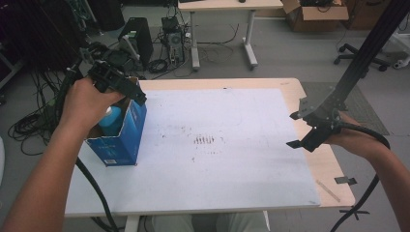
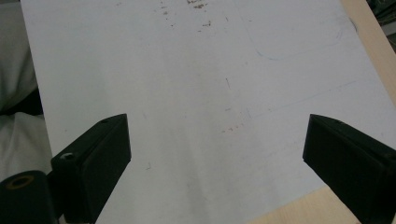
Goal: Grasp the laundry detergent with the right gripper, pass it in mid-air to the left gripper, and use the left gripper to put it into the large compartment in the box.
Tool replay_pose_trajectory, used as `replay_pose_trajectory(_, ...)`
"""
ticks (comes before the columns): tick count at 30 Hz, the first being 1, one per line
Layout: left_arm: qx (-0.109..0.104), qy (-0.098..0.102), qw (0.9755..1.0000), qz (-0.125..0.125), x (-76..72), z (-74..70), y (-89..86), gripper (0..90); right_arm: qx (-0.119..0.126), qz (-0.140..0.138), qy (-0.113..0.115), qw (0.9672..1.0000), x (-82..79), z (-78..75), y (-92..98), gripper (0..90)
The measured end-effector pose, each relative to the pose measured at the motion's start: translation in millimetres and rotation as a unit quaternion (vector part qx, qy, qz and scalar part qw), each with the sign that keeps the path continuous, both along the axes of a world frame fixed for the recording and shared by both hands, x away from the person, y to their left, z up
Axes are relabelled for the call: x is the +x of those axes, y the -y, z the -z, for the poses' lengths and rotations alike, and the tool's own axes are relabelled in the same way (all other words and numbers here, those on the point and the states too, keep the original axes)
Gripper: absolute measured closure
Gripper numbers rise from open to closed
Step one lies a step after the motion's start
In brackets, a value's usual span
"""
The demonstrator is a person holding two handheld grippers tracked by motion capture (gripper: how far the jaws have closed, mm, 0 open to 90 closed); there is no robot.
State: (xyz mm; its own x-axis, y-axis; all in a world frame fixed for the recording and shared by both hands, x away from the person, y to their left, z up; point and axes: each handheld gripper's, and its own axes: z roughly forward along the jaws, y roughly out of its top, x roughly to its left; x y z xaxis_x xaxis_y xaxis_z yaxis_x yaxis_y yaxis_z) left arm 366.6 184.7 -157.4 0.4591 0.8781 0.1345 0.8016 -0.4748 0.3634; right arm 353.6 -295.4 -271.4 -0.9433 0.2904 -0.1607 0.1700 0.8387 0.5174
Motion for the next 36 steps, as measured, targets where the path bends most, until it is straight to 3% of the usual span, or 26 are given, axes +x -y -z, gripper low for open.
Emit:
replay_pose_trajectory(13,0.008,0.007,0.9979,0.063,-1.4,-7.6,32.0,7.6,-0.006,0.002,-0.005,1.0,0.4,-0.1,-2.5,7.5)
replay_pose_trajectory(20,0.017,0.002,0.9944,0.104,0.1,-3.4,51.1,7.7,-0.009,0.004,-0.009,0.9999,2.3,0.3,-4.5,7.3)
replay_pose_trajectory(27,0.034,0.003,0.9883,0.148,4.6,2.2,67.5,7.7,-0.014,0.005,-0.013,0.9998,4.6,0.3,-7.5,7.3)
replay_pose_trajectory(32,0.045,0.0,0.9818,0.185,8.4,6.6,81.5,7.6,-0.017,0.004,-0.016,0.9997,6.7,1.8,-10.0,7.3)
replay_pose_trajectory(36,0.054,-0.001,0.9751,0.215,9.5,10.6,93.8,7.6,-0.016,0.004,-0.017,0.9997,7.3,2.2,-11.2,7.3)
